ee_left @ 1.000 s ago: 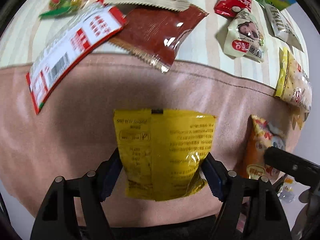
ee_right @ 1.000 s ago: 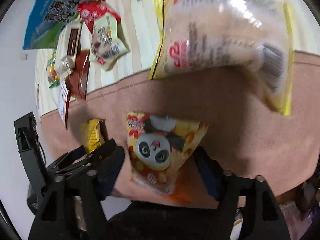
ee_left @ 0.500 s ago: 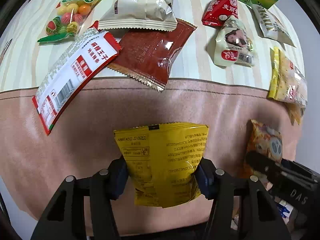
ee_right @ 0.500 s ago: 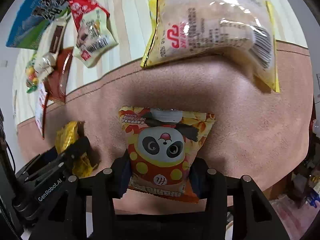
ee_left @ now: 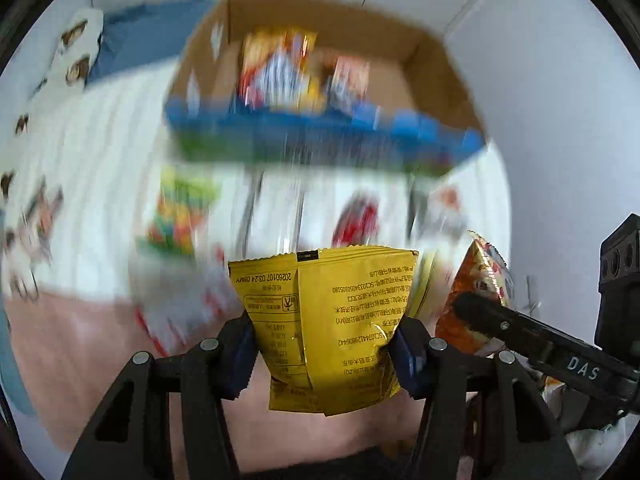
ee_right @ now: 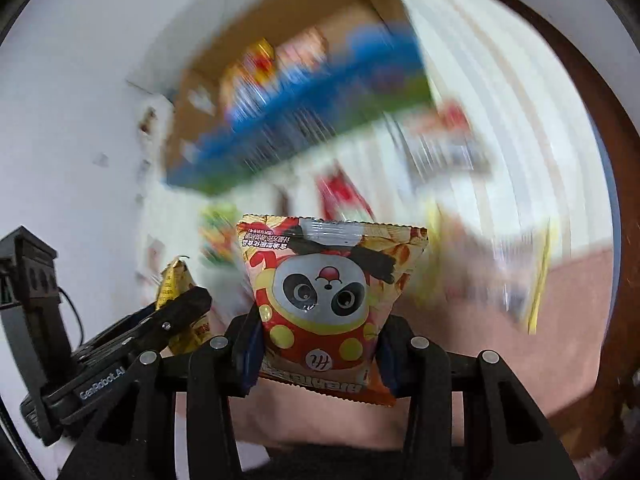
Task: Organize snacks
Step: 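Lower both bags into the box and open both tools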
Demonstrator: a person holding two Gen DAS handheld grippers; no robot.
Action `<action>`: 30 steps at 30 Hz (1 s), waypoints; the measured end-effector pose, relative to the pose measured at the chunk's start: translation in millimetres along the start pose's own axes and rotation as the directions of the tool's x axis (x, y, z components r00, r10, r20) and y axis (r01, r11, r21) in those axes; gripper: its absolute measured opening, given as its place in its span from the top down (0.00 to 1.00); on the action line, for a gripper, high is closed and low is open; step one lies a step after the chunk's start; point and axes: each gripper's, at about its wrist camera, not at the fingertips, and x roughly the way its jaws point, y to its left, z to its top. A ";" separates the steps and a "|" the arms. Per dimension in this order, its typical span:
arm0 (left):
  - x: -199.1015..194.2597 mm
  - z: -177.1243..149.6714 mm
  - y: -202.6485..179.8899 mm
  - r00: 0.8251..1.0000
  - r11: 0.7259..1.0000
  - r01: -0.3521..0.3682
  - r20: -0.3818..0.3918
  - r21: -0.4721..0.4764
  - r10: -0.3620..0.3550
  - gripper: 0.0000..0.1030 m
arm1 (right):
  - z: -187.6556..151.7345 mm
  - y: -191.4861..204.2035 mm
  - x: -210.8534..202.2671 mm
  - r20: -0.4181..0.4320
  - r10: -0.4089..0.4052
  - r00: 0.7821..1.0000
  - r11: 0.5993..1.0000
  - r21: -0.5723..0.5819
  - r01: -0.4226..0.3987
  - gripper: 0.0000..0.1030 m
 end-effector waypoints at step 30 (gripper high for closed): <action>128.8 194.3 51.9 0.964 0.983 -0.174 -0.213 -0.055 0.159 0.30 | 181.2 85.9 169.7 -0.143 -0.187 0.972 0.954 -0.265 0.144 0.06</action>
